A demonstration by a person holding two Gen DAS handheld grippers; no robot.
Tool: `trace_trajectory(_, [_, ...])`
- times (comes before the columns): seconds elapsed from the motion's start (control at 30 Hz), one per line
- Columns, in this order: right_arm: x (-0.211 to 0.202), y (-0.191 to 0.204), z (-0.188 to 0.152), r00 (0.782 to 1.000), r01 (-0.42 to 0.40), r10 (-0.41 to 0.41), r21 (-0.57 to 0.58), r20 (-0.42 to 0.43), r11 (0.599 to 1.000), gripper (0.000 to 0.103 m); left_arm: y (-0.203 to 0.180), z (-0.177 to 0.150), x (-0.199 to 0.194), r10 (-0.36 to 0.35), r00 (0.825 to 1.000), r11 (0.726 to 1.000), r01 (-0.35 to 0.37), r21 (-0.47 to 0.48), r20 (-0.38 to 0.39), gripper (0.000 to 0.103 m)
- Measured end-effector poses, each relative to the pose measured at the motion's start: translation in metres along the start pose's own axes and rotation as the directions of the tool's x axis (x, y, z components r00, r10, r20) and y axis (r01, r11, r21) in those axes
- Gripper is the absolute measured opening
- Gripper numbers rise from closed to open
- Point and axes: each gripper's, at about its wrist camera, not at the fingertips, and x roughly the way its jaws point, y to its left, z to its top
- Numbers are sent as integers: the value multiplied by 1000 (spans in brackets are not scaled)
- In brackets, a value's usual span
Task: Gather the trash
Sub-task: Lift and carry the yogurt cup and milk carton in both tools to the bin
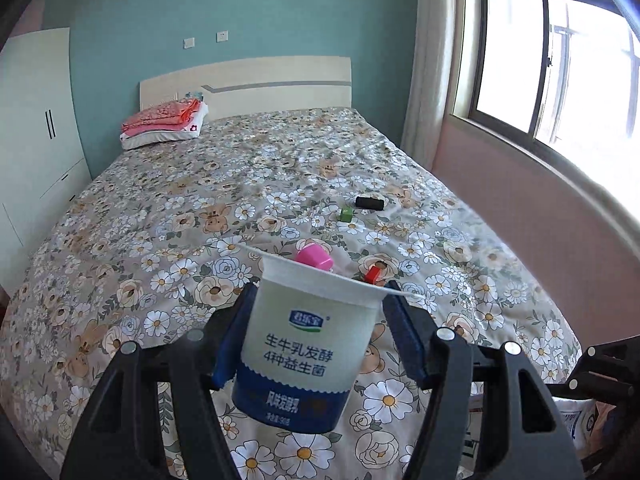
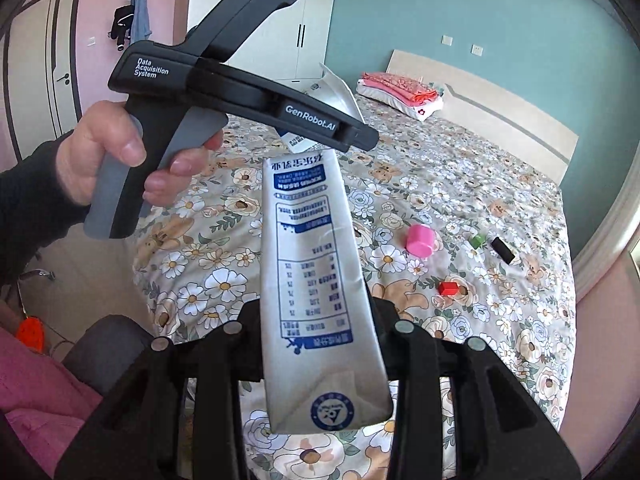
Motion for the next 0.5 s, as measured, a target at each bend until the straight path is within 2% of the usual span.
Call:
trace_trajectory(0.23, [-71,63,0,998,44,-41,-41,56,998,36,28,-19,-91,91,993,993,-86,-75,69,66])
trace_trajectory(0.37, [-102,95,-9,995,56,-52,-42,85,998,36,41,-42,-132,149,984,985,-139,-101,100,66])
trace_trajectory(0.5, [-116,117,-20,992,72,-70,-13,109,997,36,51,-73,-163,178,978,979,-165,-117,113,66])
